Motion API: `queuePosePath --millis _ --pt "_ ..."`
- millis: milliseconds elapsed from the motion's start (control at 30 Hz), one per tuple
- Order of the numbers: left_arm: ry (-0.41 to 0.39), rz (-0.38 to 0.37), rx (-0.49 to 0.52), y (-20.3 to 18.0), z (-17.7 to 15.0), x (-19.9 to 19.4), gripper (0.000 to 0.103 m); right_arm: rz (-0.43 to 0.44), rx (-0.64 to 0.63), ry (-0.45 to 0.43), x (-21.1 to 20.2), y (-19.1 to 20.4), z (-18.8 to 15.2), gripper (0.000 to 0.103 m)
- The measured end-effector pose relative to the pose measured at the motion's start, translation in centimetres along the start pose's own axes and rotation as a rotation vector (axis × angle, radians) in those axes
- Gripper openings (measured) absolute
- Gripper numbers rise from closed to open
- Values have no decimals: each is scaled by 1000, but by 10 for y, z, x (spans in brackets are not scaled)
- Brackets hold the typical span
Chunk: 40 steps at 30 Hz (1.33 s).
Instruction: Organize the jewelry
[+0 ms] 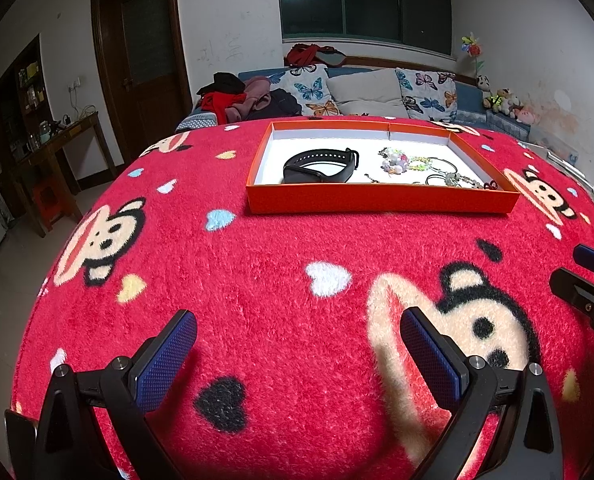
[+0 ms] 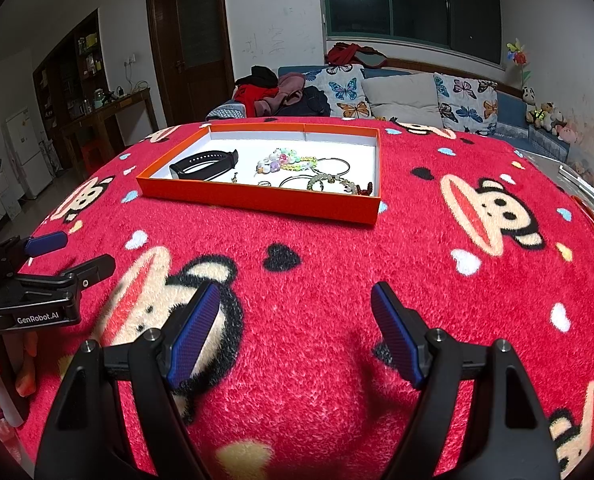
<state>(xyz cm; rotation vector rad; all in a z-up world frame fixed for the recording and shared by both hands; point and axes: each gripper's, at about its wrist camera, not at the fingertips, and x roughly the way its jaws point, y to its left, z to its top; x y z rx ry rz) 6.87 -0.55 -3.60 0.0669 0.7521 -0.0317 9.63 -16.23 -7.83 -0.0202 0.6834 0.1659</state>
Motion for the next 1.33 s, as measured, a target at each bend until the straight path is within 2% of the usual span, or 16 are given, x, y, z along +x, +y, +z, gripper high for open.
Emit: queuePosePath --millis 1333 --pt "-1 17 2 5 1 -2 103 0 1 1 0 -1 0 79"
